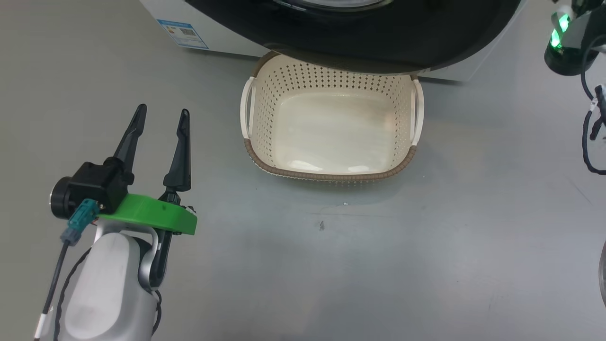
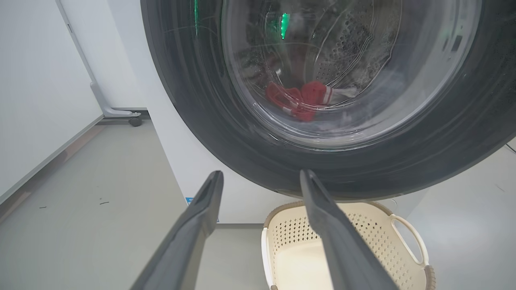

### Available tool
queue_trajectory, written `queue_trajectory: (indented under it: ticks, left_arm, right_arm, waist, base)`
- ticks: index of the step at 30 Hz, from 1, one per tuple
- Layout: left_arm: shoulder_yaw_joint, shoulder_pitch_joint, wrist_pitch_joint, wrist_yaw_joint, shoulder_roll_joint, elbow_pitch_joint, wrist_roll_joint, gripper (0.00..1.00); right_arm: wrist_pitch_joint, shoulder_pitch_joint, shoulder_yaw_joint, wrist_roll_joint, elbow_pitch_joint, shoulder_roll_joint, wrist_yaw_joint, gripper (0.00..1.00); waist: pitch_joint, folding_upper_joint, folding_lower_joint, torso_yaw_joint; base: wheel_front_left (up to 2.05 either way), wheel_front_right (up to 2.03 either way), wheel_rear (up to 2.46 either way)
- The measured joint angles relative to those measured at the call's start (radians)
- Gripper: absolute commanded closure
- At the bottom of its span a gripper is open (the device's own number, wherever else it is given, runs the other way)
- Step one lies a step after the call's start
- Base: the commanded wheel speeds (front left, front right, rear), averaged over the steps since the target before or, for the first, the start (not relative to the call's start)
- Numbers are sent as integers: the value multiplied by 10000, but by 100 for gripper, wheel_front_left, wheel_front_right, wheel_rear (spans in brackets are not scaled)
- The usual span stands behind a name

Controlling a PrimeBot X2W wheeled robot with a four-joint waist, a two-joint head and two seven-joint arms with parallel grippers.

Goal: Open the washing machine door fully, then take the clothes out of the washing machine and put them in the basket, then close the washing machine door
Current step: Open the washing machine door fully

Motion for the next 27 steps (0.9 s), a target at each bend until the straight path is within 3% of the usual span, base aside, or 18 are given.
queue_trajectory:
  ticks: [27]
  left_arm:
    - [-104, 430, 0, -75, -6, 257, 188, 0]
  right_arm:
    - [1016, 1998, 966, 150, -353, 920, 1097, 100]
  waist:
    - [-899, 0, 0, -212]
  base:
    - [0, 0, 0]
